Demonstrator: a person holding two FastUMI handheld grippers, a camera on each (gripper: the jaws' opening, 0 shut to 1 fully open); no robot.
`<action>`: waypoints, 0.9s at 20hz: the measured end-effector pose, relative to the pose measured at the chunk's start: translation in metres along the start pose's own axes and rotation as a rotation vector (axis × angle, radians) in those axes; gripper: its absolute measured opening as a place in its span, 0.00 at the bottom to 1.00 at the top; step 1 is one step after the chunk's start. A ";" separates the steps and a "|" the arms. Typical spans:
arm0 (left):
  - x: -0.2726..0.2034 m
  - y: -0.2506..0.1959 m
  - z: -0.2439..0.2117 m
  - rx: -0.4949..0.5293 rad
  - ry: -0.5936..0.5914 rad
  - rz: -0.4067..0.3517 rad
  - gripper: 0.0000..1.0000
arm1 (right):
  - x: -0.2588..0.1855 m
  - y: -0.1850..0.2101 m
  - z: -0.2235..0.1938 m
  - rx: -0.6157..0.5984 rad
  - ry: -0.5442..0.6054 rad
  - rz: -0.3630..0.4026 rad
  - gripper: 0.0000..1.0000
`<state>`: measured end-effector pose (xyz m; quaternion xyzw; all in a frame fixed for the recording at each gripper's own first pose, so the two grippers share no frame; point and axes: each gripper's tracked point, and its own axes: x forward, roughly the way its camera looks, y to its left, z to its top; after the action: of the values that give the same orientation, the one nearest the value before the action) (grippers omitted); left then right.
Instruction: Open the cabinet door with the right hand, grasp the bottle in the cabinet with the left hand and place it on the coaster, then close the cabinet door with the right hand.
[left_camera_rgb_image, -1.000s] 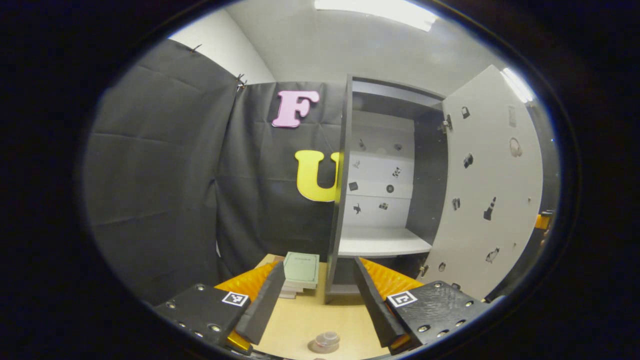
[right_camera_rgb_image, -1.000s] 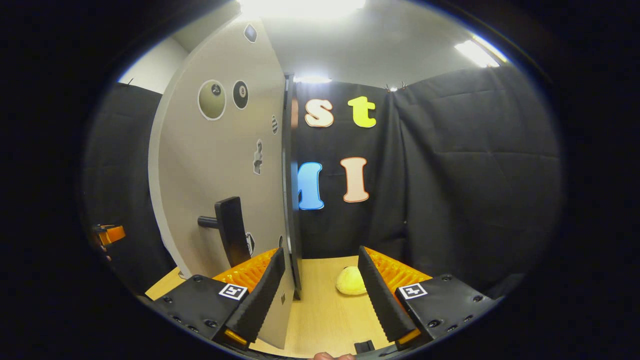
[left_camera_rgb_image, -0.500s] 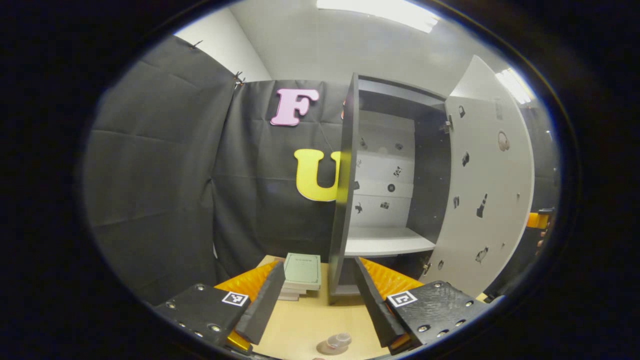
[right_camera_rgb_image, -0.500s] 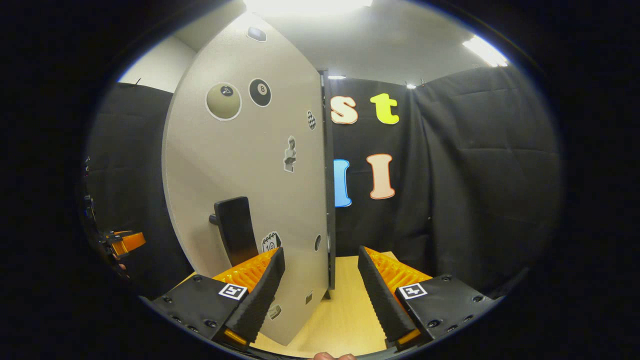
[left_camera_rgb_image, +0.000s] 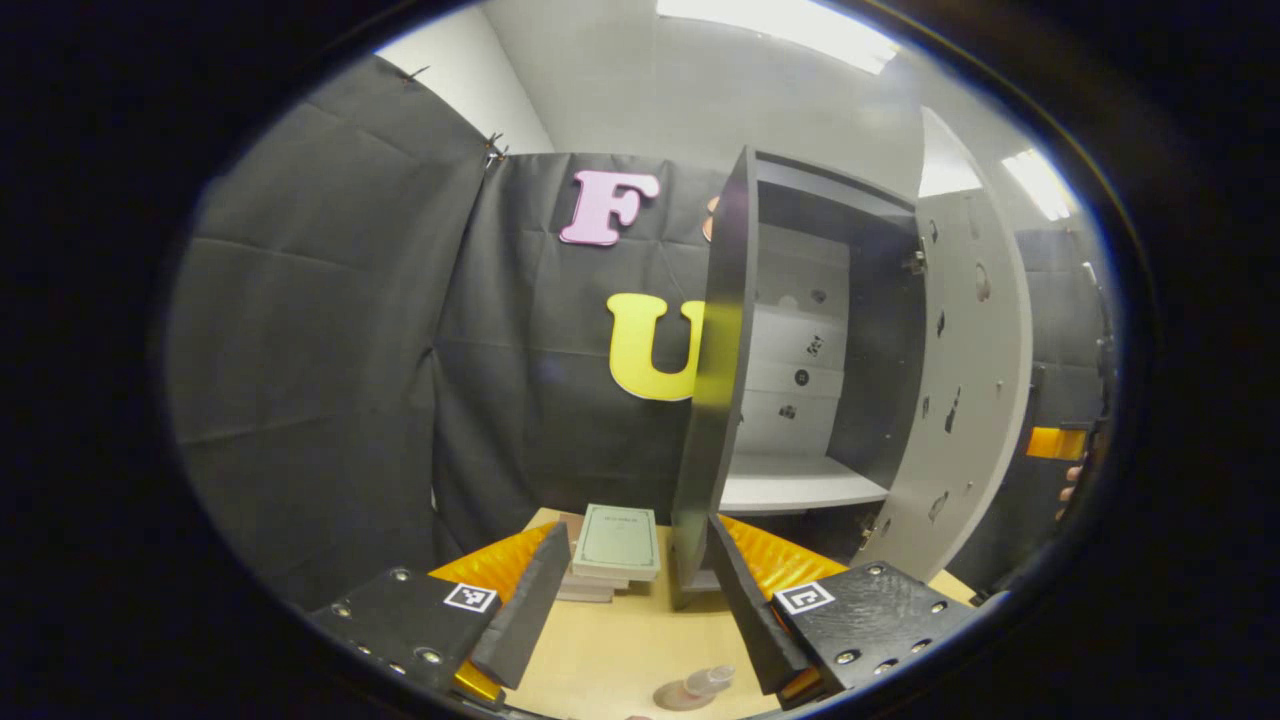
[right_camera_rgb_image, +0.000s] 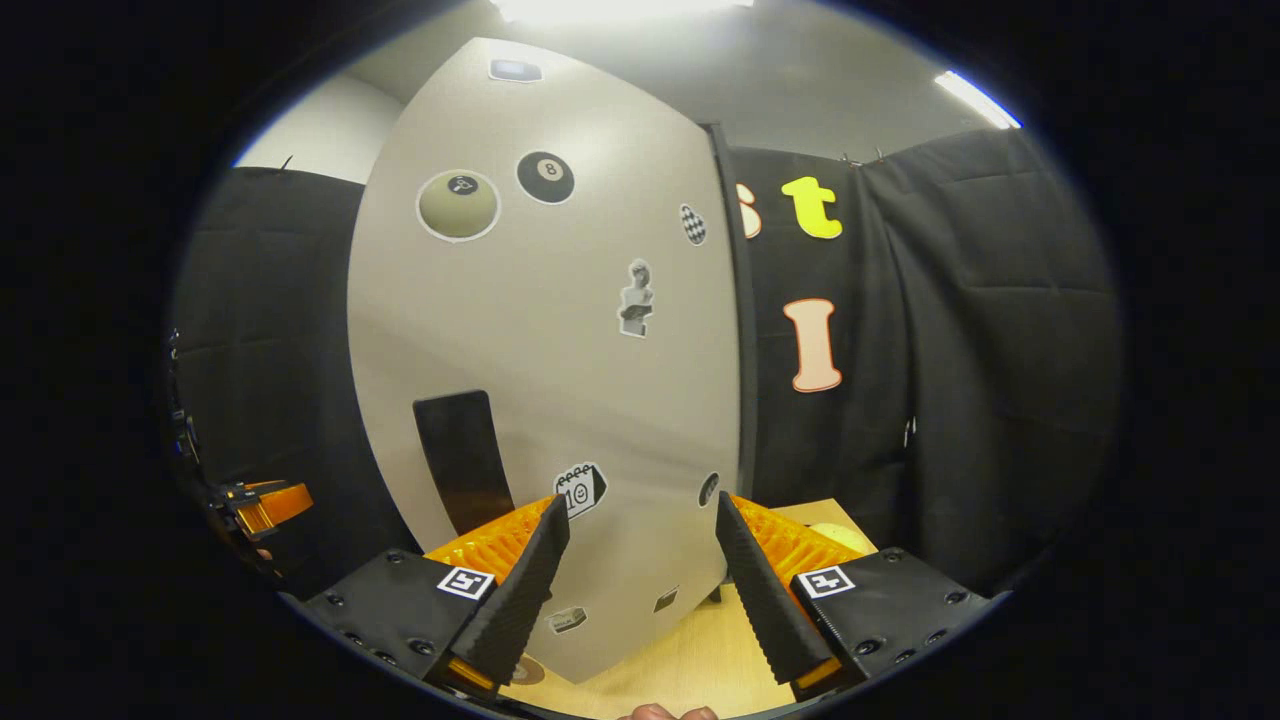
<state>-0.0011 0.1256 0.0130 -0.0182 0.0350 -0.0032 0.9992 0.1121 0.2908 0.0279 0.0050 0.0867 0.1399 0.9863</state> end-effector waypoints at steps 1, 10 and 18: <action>0.001 0.005 0.000 -0.008 0.000 0.001 0.85 | 0.002 0.009 0.000 -0.011 -0.005 0.027 0.95; 0.013 0.032 -0.011 -0.028 0.005 0.016 0.82 | 0.006 0.001 -0.004 -0.072 0.014 0.012 0.95; 0.013 0.030 -0.014 -0.033 0.016 0.021 0.85 | 0.003 -0.013 -0.004 -0.022 -0.005 -0.054 0.95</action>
<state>0.0115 0.1552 -0.0028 -0.0345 0.0432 0.0077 0.9984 0.1180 0.2796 0.0227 -0.0076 0.0829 0.1142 0.9900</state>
